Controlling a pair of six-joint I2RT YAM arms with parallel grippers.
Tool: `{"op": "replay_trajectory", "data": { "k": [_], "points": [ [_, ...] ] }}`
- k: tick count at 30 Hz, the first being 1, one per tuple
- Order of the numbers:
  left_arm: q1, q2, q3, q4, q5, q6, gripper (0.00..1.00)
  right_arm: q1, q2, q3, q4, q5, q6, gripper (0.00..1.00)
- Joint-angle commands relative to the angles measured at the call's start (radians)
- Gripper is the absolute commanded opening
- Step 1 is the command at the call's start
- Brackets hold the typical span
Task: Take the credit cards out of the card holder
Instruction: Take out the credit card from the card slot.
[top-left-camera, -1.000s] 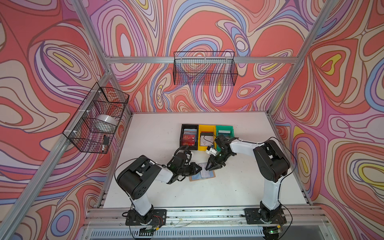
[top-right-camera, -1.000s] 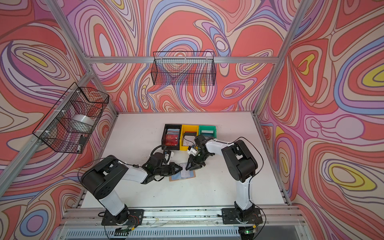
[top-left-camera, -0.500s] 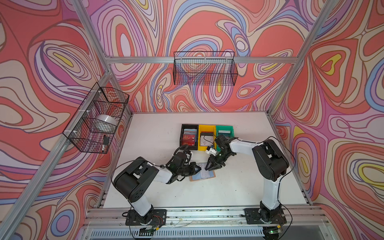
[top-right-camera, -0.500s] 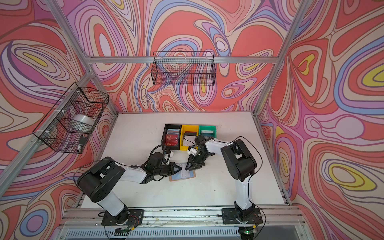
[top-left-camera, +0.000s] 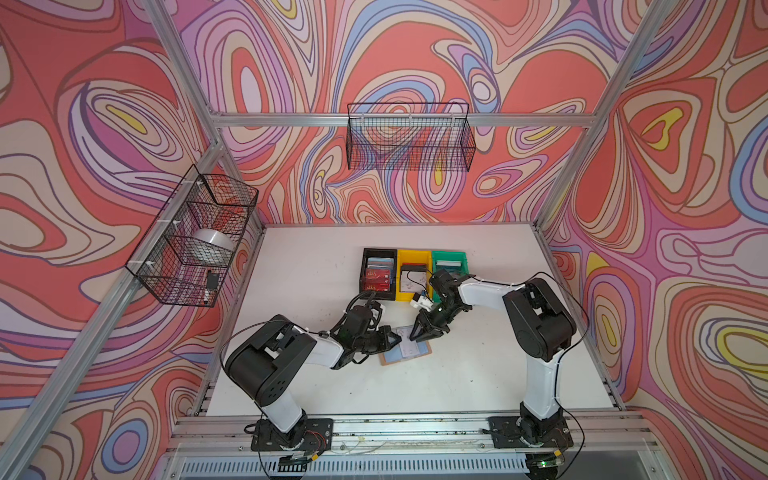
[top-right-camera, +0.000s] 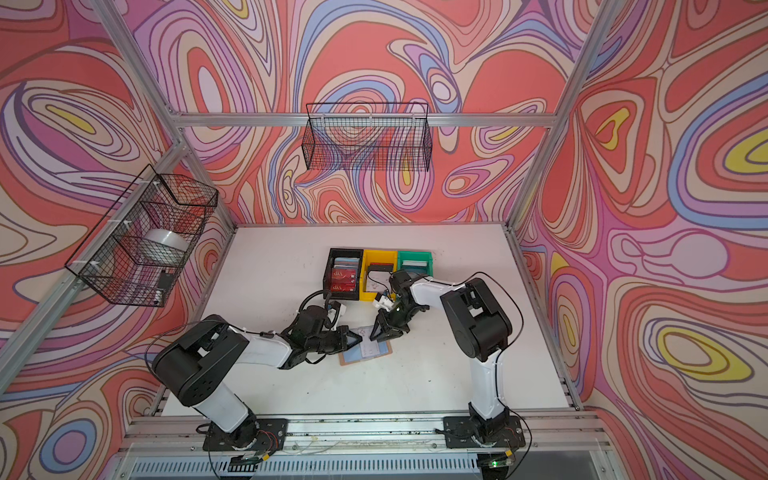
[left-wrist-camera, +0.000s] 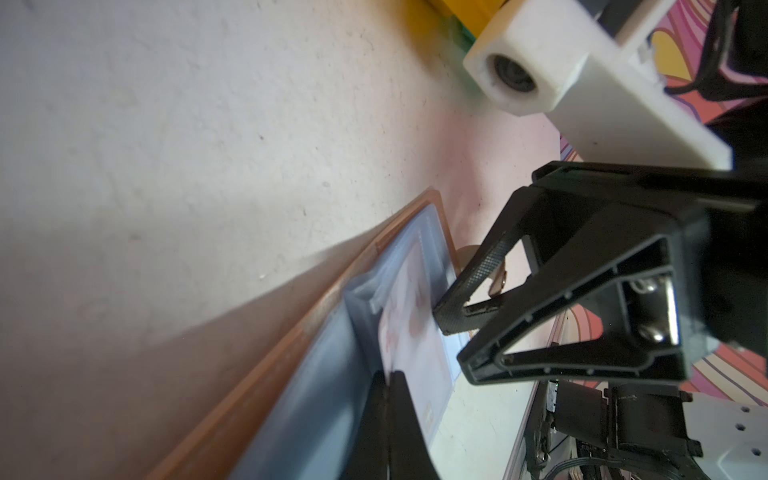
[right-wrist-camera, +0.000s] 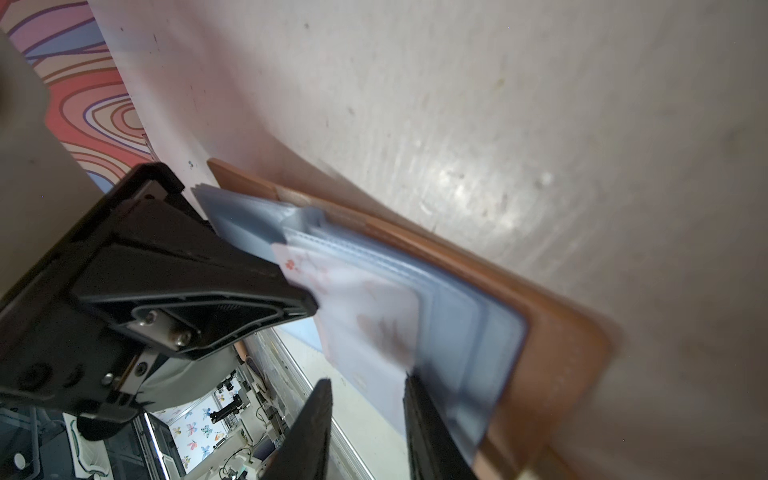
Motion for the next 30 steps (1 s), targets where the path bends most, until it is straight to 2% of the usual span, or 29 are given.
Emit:
{"op": "replay_trajectory", "data": {
  "k": [1, 8, 17, 22, 30],
  "points": [
    [-0.002, 0.011, -0.033, -0.129, 0.0, 0.028, 0.02, 0.006, 0.006, 0.006, 0.029, 0.061, -0.005, 0.34],
    [-0.002, 0.014, 0.004, -0.212, -0.004, 0.043, 0.02, 0.014, -0.05, 0.056, 0.019, 0.023, -0.006, 0.34],
    [-0.002, 0.016, 0.028, -0.259, -0.014, 0.019, 0.02, 0.058, 0.024, 0.061, 0.077, -0.009, 0.026, 0.34],
    [-0.001, 0.007, -0.007, -0.199, -0.012, -0.052, 0.01, 0.058, 0.058, 0.026, 0.078, 0.024, 0.027, 0.34],
    [0.003, 0.002, -0.048, -0.22, -0.038, -0.072, 0.0, 0.055, 0.066, 0.008, 0.067, 0.051, 0.02, 0.33]
  ]
}}
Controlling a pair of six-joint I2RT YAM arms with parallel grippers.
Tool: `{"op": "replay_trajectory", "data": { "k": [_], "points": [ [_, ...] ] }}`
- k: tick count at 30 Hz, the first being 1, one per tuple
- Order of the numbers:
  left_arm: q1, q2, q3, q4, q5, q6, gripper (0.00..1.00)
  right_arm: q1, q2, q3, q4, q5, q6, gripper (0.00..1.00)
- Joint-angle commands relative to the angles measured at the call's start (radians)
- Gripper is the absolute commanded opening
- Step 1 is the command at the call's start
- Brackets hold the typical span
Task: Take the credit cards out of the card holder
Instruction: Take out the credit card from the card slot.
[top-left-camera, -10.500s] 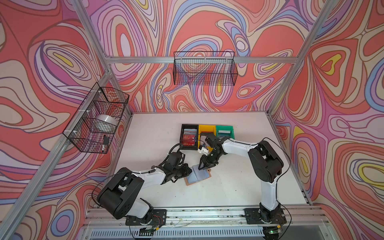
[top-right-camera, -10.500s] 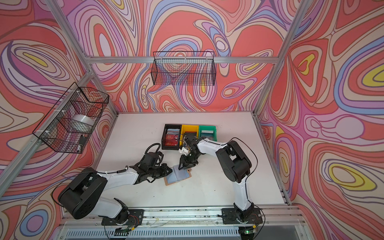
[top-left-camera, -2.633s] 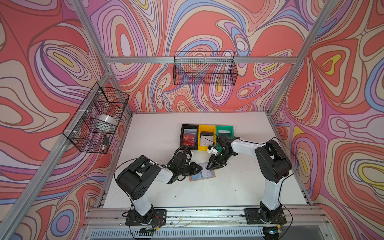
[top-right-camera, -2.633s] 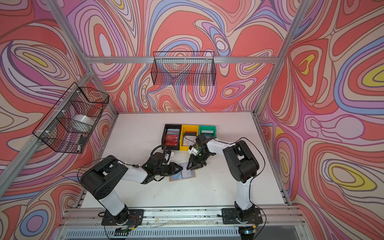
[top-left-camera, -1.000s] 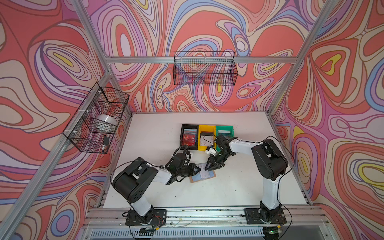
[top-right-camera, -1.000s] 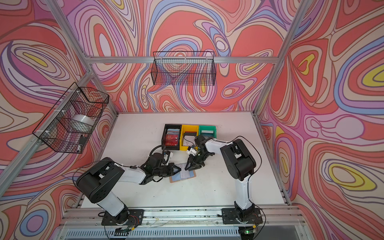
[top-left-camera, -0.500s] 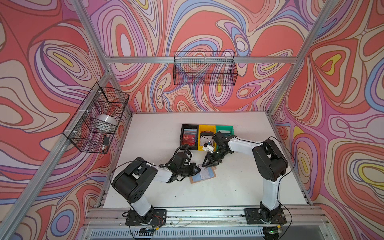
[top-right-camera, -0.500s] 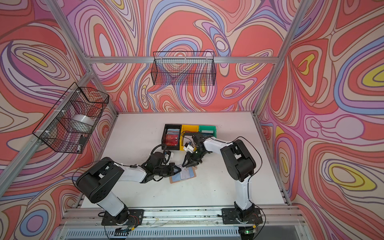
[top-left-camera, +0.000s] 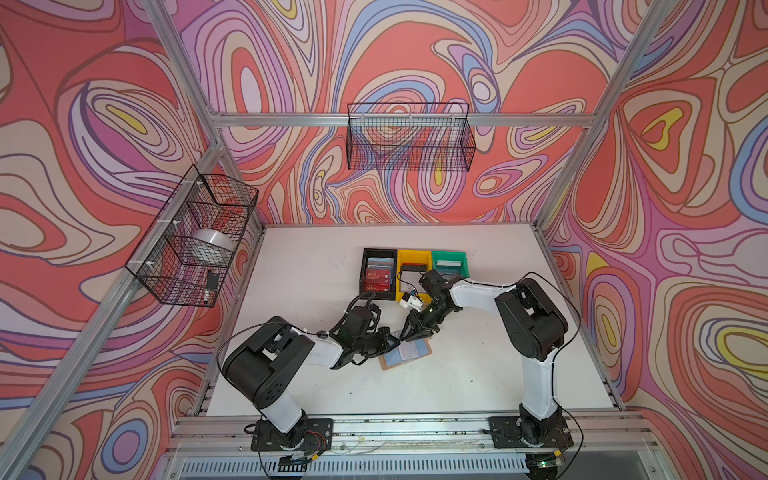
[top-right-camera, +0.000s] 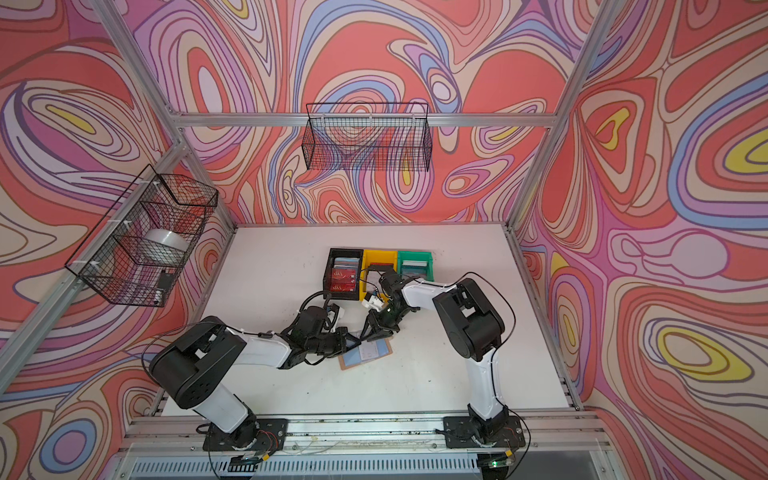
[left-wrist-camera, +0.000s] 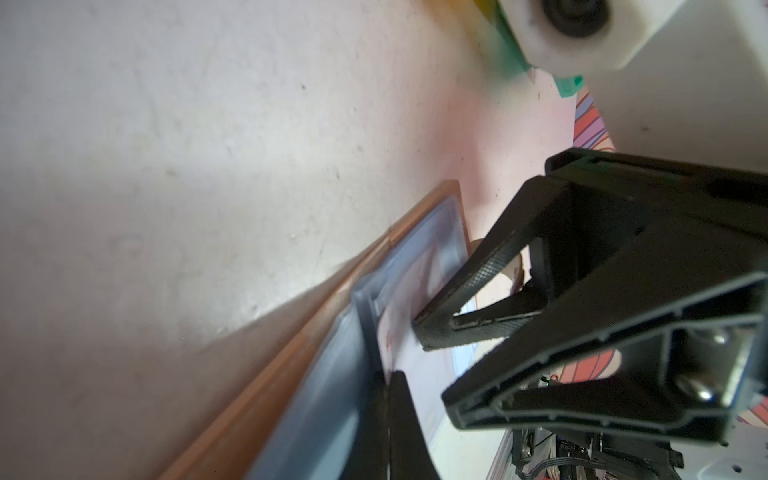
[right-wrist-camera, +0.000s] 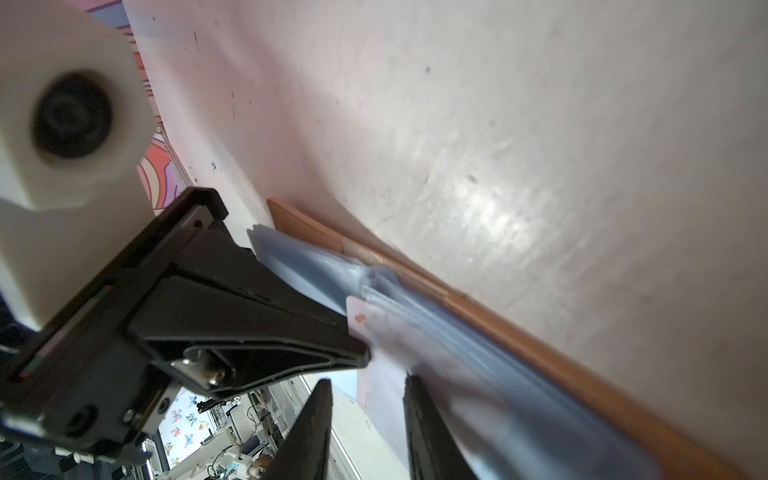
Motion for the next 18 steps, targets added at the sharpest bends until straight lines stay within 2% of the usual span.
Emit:
{"op": "replay_trajectory", "data": {
  "k": [1, 7, 18],
  "points": [
    [0.004, 0.02, -0.048, -0.15, -0.04, -0.007, 0.0, -0.005, 0.032, -0.025, -0.016, 0.079, -0.002, 0.33],
    [0.008, 0.004, -0.049, -0.192, -0.037, 0.004, 0.02, -0.01, 0.021, -0.016, -0.027, 0.081, -0.003, 0.33],
    [0.008, -0.004, -0.059, -0.199, -0.034, 0.009, 0.11, -0.01, 0.016, 0.011, -0.052, 0.082, -0.011, 0.33]
  ]
}}
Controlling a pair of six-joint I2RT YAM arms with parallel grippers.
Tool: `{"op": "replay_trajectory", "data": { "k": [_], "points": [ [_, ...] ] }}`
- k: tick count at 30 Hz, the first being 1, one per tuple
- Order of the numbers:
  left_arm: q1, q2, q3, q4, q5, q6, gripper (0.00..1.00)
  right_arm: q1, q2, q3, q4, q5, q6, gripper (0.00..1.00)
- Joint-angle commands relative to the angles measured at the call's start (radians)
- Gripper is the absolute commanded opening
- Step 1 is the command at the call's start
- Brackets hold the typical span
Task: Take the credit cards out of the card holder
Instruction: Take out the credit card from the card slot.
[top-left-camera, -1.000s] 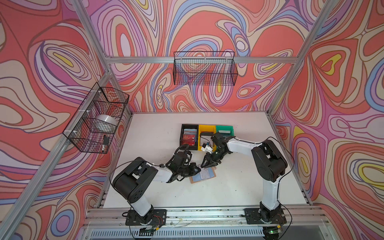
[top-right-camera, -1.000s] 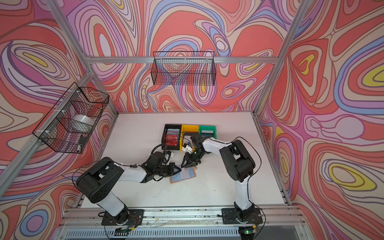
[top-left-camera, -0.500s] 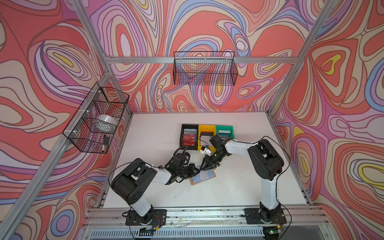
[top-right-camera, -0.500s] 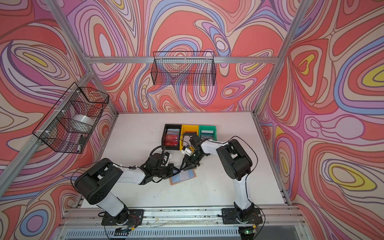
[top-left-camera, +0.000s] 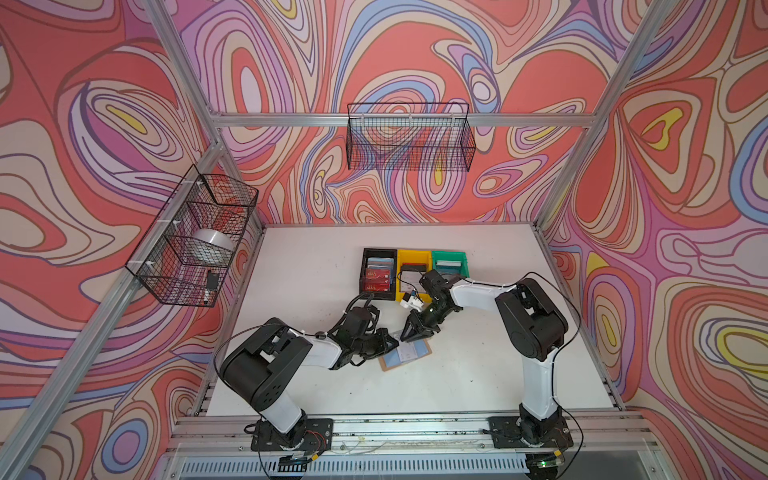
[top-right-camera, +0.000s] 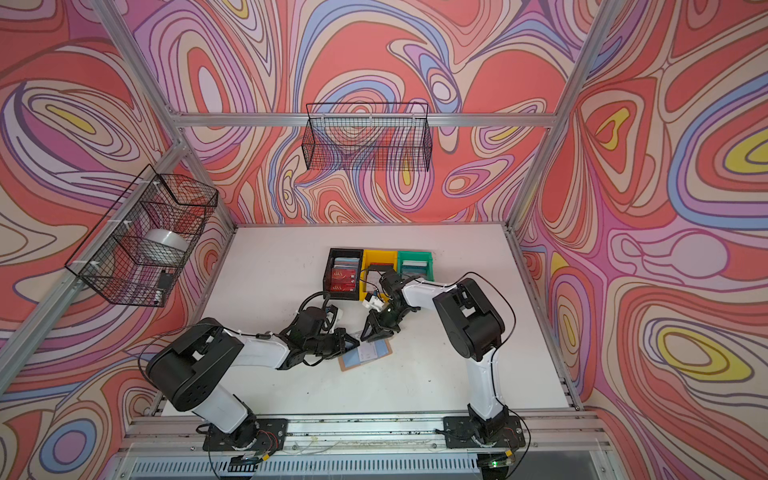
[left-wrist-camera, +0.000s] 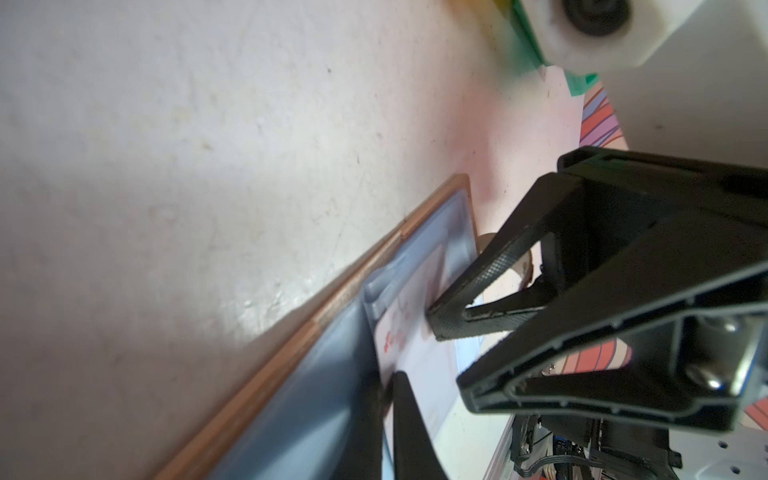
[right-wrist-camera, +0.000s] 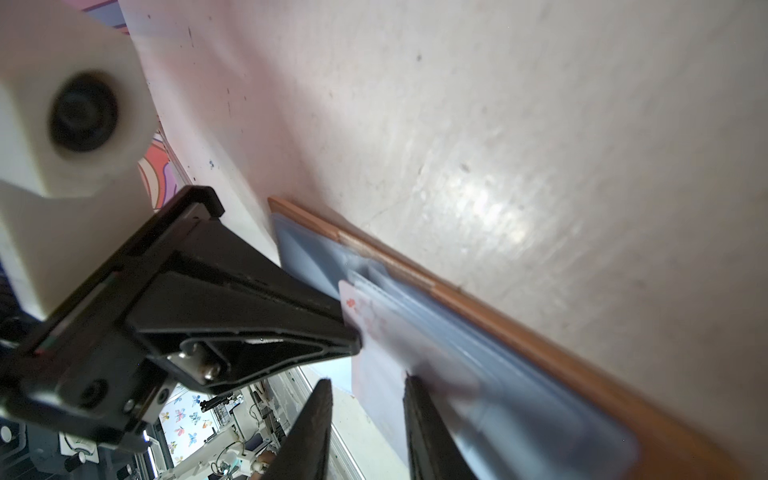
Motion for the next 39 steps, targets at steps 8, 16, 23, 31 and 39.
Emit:
{"op": "replay_trajectory", "data": {
  "k": [8, 16, 23, 31, 39],
  "points": [
    [0.003, 0.027, -0.066, -0.12, -0.016, 0.007, 0.11, -0.008, 0.016, 0.007, -0.036, 0.082, -0.014, 0.33],
    [0.003, 0.053, -0.076, -0.063, -0.008, -0.012, 0.03, -0.008, 0.016, 0.01, -0.036, 0.084, -0.013, 0.34],
    [0.003, 0.048, -0.077, -0.066, -0.01, -0.012, 0.0, -0.007, 0.01, 0.01, -0.038, 0.09, -0.013, 0.33],
    [0.003, -0.025, -0.106, -0.141, -0.036, 0.008, 0.0, -0.016, 0.016, 0.01, -0.047, 0.095, -0.018, 0.33],
    [0.024, -0.048, -0.116, -0.157, -0.027, 0.016, 0.0, -0.018, 0.015, 0.0, -0.042, 0.096, -0.016, 0.34]
  ]
}}
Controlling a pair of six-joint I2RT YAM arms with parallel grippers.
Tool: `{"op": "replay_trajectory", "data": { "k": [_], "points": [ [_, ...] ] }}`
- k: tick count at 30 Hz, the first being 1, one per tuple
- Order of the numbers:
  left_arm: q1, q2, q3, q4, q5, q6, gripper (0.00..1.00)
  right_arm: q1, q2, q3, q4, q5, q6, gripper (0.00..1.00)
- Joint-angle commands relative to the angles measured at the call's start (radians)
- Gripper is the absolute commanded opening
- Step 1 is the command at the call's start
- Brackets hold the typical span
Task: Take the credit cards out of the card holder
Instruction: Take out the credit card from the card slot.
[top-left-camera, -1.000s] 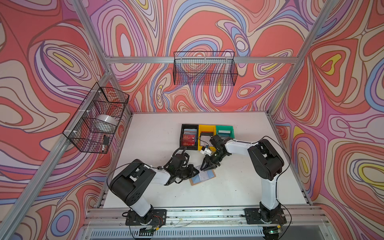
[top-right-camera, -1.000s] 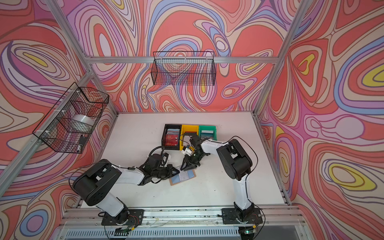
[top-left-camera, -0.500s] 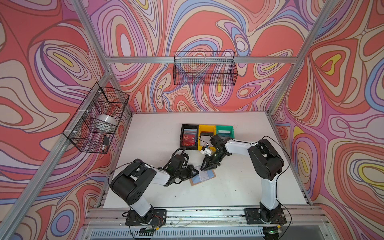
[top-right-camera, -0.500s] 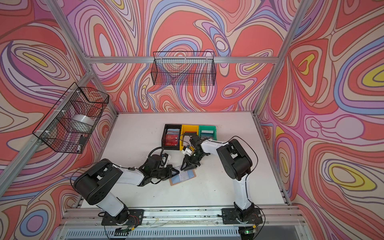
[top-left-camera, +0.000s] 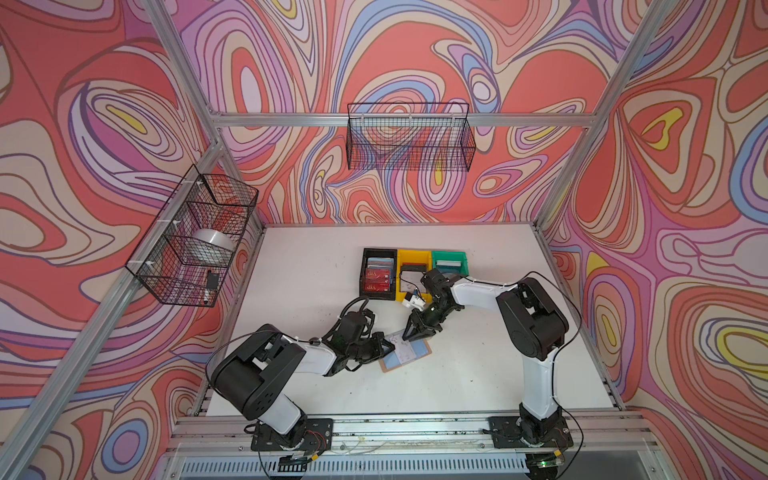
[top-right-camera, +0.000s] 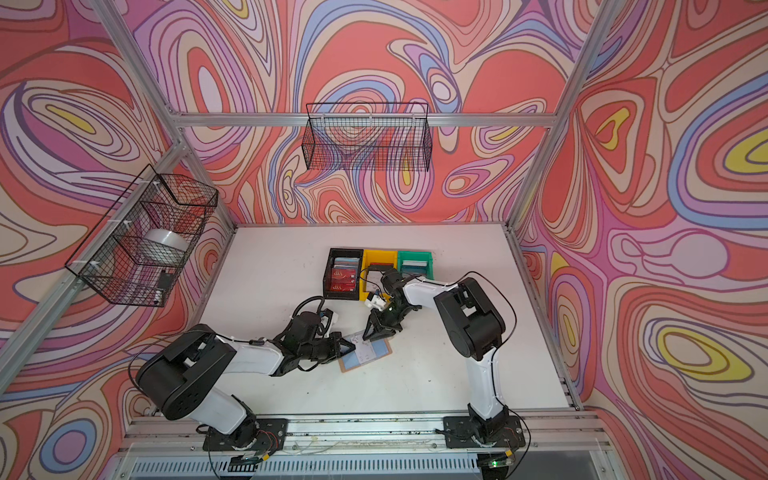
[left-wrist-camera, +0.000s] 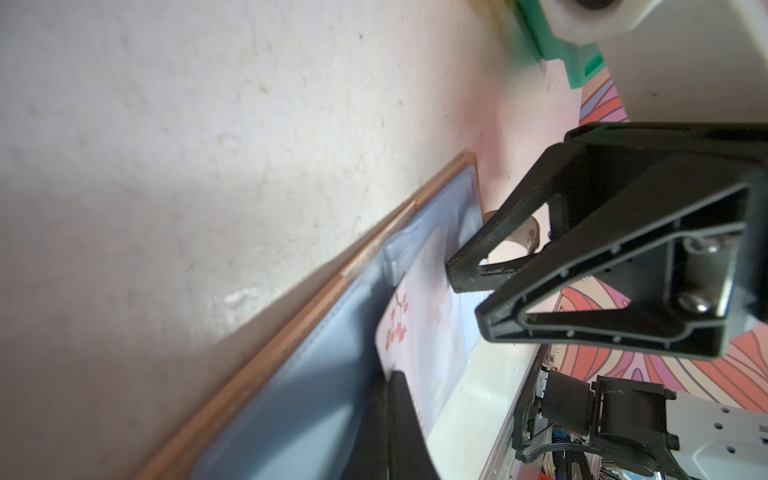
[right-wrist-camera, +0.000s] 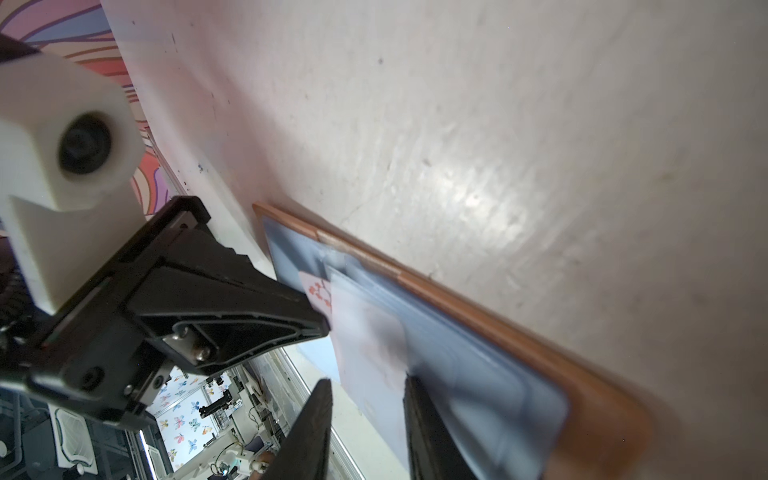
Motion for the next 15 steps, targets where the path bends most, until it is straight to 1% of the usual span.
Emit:
{"op": "replay_trajectory", "data": {
  "k": [1, 3, 9, 13, 15],
  "points": [
    [0.021, 0.003, -0.048, -0.181, -0.022, 0.027, 0.0, -0.006, 0.015, -0.012, -0.01, 0.073, -0.013, 0.33],
    [0.046, -0.012, -0.052, -0.199, -0.007, 0.039, 0.0, -0.007, 0.014, -0.015, -0.01, 0.072, -0.014, 0.34],
    [0.097, -0.079, -0.013, -0.333, 0.002, 0.115, 0.0, -0.007, 0.023, -0.018, -0.006, 0.069, -0.015, 0.34],
    [0.116, -0.097, 0.01, -0.36, 0.038, 0.137, 0.0, -0.007, 0.022, -0.011, -0.008, 0.063, -0.017, 0.33],
    [0.136, -0.111, 0.018, -0.368, 0.076, 0.141, 0.0, -0.007, 0.016, -0.006, -0.013, 0.053, -0.022, 0.33]
  ]
}}
